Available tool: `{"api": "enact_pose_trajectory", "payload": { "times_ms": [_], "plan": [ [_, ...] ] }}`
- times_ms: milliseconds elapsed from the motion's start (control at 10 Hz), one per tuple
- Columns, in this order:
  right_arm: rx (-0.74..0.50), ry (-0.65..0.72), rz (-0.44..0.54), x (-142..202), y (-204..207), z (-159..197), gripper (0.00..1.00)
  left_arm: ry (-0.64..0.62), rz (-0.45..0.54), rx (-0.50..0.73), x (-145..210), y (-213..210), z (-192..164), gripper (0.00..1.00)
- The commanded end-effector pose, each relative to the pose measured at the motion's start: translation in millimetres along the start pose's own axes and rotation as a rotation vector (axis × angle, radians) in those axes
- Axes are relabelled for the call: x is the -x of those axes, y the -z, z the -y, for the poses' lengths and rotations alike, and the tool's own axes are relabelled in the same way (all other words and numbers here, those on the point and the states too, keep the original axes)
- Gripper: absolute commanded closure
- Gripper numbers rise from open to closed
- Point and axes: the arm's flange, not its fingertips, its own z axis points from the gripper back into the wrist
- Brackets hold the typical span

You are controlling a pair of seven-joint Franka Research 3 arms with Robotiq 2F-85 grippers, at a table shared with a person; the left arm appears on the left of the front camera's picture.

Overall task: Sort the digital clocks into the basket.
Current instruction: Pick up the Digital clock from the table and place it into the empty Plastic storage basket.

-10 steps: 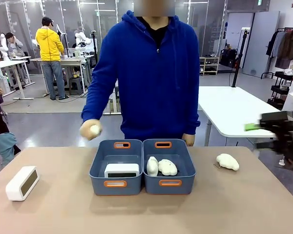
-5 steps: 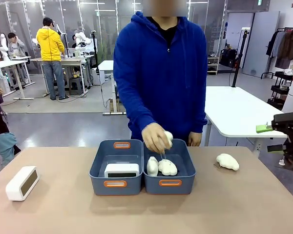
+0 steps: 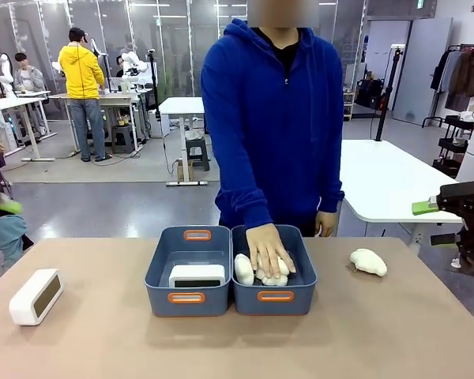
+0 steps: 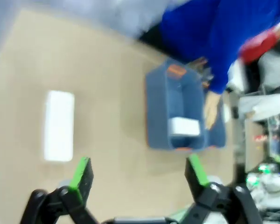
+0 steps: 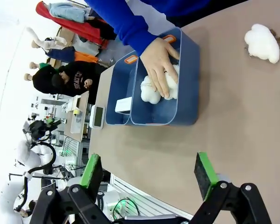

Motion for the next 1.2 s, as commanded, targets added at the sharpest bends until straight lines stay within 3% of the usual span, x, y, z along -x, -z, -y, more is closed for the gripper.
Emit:
{"api": "enact_pose_trajectory", "payload": {
  "times_ms": [0, 100, 200, 300, 600, 1100],
  "plan": [
    [-0.004, 0.001, 0.016, -0.5, 3.2, 0.3, 0.00, 0.104, -0.228, -0.169, -15.5, 53.9, -4.7, 0.00],
    [-0.004, 0.001, 0.016, -0.5, 3.2, 0.3, 0.00, 0.130, -0.291, -0.225, -8.6, 77.4, -8.1, 0.00],
    [-0.004, 0.001, 0.016, -0.5, 3.2, 0.3, 0.00, 0.093, -0.355, -0.183, -3.6, 95.5, -13.0, 0.00],
    [-0.004, 0.001, 0.016, -0.5, 3.2, 0.3, 0.00, 0.139, -0.322, -0.305, -7.3, 110.9, -23.7, 0.00],
    [-0.004, 0.001, 0.016, -0.5, 3.2, 0.3, 0.00, 0.176, -0.398, -0.417, 2.3, 131.2, -36.7, 0.00],
    [-0.004, 0.001, 0.016, -0.5, 3.2, 0.3, 0.00, 0.261, -0.332, -0.483, -5.5, 163.5, -55.5, 0.00]
  ]
}}
